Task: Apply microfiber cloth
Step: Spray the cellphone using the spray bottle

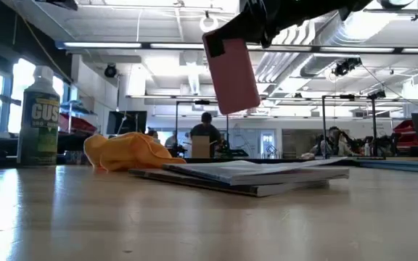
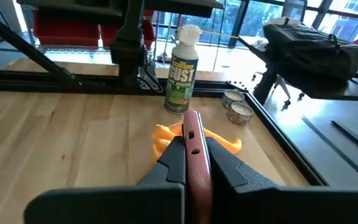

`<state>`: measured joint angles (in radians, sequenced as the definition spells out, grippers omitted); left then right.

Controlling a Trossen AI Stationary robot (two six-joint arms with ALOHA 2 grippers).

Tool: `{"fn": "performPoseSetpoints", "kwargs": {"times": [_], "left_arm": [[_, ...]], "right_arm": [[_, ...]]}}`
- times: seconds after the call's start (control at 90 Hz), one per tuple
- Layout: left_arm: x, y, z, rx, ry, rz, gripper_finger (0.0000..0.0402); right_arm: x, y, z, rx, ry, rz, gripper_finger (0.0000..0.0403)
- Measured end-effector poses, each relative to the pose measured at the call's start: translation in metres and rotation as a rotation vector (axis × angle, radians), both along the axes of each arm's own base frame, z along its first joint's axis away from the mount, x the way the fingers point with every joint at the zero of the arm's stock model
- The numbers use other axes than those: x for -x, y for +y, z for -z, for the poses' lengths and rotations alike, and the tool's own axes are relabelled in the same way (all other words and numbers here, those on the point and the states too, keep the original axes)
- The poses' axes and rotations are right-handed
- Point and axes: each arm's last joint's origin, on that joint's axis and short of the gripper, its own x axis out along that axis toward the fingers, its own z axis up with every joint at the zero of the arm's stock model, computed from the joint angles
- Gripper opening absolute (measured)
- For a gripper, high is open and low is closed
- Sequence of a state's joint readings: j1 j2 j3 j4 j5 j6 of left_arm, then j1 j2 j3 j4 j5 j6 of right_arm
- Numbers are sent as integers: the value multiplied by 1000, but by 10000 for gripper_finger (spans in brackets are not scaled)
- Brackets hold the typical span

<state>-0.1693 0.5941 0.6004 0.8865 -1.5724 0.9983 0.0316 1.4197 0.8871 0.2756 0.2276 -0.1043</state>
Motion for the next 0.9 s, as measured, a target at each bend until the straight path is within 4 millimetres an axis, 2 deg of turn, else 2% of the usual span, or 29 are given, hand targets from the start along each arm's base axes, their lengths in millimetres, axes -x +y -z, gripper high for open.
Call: {"fn": "performPoseSetpoints", "kwargs": {"times": [0.189, 0.344, 0.456, 0.744, 0.9], "left_arm": [[6, 4, -14, 1, -11, -38, 0], [6, 5, -14, 1, -12, -44, 0], [-3, 1, -11, 1, -8, -19, 0], [-41, -30, 4, -14, 38, 174, 0], [-52, -52, 8, -86, -1, 392, 0]], "right_arm": [[0, 6, -2, -1, -20, -20, 0], [-1, 10, -4, 2, -43, -31, 0], [-1, 10, -4, 3, -47, -31, 0], [-2, 9, -7, 31, -74, -33, 0], [-2, 9, -9, 52, -91, -37, 0]]}}
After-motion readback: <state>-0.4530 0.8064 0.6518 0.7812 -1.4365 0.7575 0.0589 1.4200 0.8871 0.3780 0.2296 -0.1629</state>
